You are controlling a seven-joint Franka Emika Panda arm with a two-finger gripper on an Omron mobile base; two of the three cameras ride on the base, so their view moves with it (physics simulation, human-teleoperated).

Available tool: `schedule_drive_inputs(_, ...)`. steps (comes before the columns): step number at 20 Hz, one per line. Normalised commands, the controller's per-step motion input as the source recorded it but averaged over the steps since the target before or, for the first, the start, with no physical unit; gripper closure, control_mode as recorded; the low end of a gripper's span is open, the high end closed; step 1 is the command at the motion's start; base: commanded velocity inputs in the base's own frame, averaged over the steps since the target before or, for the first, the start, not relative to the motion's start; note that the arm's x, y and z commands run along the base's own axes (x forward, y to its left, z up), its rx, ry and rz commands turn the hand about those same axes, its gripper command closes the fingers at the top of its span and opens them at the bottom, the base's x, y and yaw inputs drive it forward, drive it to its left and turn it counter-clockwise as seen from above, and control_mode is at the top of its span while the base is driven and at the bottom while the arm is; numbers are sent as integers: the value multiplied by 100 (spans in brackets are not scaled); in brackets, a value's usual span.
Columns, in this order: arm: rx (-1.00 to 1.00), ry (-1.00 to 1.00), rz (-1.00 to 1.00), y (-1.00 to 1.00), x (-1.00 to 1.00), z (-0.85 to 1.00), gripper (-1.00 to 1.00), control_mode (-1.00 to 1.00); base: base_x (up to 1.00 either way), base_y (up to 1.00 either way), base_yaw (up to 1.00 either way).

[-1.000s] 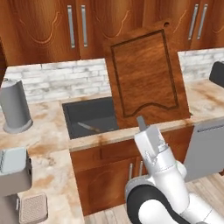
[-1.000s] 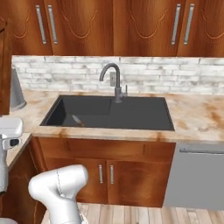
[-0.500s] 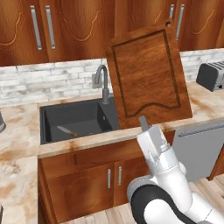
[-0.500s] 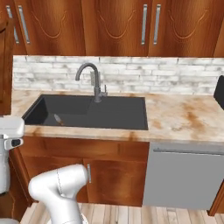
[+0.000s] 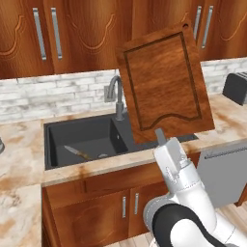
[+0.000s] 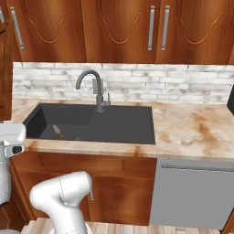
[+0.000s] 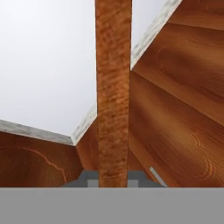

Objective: Move the cutting board and knife to the sink. Then move spray from the cabinet to the counter.

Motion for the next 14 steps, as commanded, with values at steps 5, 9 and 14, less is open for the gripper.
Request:
schedule_drive_inputs(5, 0, 0, 0, 0, 0, 0, 100, 100, -21, -1, 0)
schedule_drive_inputs(9, 0, 0, 0, 0, 0, 0, 100, 100, -33, 0, 0)
schedule_drive_inputs(14, 1, 0, 0, 0, -15, -2, 100, -100, -42, 0, -1)
